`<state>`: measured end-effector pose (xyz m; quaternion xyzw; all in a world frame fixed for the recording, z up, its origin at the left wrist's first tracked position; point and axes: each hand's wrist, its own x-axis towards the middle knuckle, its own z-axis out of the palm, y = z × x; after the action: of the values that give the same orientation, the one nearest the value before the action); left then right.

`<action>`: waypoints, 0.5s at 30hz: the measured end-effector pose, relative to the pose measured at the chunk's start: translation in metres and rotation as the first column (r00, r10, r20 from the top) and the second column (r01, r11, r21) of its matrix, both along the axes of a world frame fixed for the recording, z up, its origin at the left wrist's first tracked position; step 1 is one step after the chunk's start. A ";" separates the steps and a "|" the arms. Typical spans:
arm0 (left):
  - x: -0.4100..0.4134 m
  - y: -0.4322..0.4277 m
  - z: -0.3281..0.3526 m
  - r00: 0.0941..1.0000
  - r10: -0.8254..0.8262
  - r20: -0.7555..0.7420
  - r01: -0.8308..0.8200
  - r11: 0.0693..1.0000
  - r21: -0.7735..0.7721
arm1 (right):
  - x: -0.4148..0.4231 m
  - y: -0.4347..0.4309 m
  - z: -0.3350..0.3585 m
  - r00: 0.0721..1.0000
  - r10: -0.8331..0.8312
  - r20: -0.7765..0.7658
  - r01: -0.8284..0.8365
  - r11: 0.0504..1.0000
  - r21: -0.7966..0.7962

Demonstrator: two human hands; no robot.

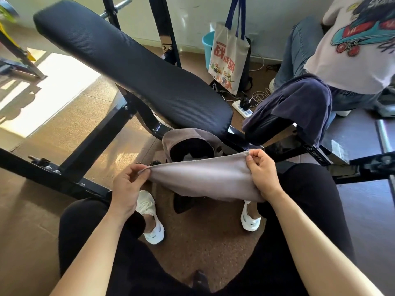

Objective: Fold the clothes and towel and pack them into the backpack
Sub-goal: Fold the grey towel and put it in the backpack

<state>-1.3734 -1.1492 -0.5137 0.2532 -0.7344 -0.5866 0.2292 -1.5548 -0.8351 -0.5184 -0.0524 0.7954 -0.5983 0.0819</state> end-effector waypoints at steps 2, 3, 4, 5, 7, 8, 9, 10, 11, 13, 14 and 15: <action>0.000 0.001 -0.003 0.999 -0.015 0.052 0.017 0.999 -0.040 | -0.001 0.001 -0.003 1.000 -0.019 0.005 0.019 1.000 0.013; -0.001 0.000 -0.005 0.995 -0.023 0.093 0.030 0.997 -0.071 | -0.001 0.001 -0.004 1.000 -0.025 0.015 0.025 1.000 0.001; -0.001 -0.001 -0.008 0.991 -0.021 0.131 0.034 0.995 -0.095 | -0.001 0.001 -0.004 0.999 -0.028 0.025 0.029 0.999 -0.018; -0.002 -0.002 -0.010 0.988 -0.010 0.156 0.027 0.994 -0.110 | -0.001 0.001 -0.005 0.999 -0.032 0.029 0.033 0.999 -0.027; -0.003 -0.003 -0.013 0.978 0.041 0.206 -0.003 0.983 -0.185 | 0.000 0.001 -0.005 0.999 -0.032 0.016 0.032 0.999 -0.022; -0.003 -0.002 -0.013 0.972 0.067 0.227 -0.011 0.971 -0.239 | 0.000 0.000 -0.006 1.000 -0.029 0.007 0.029 0.999 -0.016; -0.003 0.001 -0.011 0.968 0.087 0.235 -0.018 0.960 -0.280 | 0.000 0.000 -0.006 1.000 -0.029 0.004 0.029 1.000 -0.010; -0.003 0.003 -0.010 0.967 0.104 0.233 -0.030 0.954 -0.298 | 0.000 -0.001 -0.006 0.999 -0.032 0.003 0.032 0.999 -0.007; -0.004 0.005 -0.010 0.967 0.113 0.227 -0.044 0.956 -0.291 | -0.001 -0.001 -0.007 0.999 -0.038 0.005 0.038 0.999 -0.009; -0.005 0.005 -0.010 0.973 0.105 0.207 -0.056 0.972 -0.229 | -0.002 -0.001 -0.008 0.998 -0.056 0.010 0.056 0.998 -0.019; -0.006 0.004 -0.011 0.977 0.090 0.195 -0.055 0.983 -0.174 | -0.003 -0.001 -0.009 0.998 -0.066 0.012 0.066 0.998 -0.020; -0.007 0.003 -0.011 0.981 0.073 0.182 -0.052 0.992 -0.116 | -0.003 -0.001 -0.010 0.997 -0.075 0.017 0.075 0.997 -0.020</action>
<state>-1.3803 -1.1460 -0.5251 0.3167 -0.7756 -0.5112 0.1916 -1.5578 -0.8357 -0.5286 -0.0185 0.7899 -0.6094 0.0654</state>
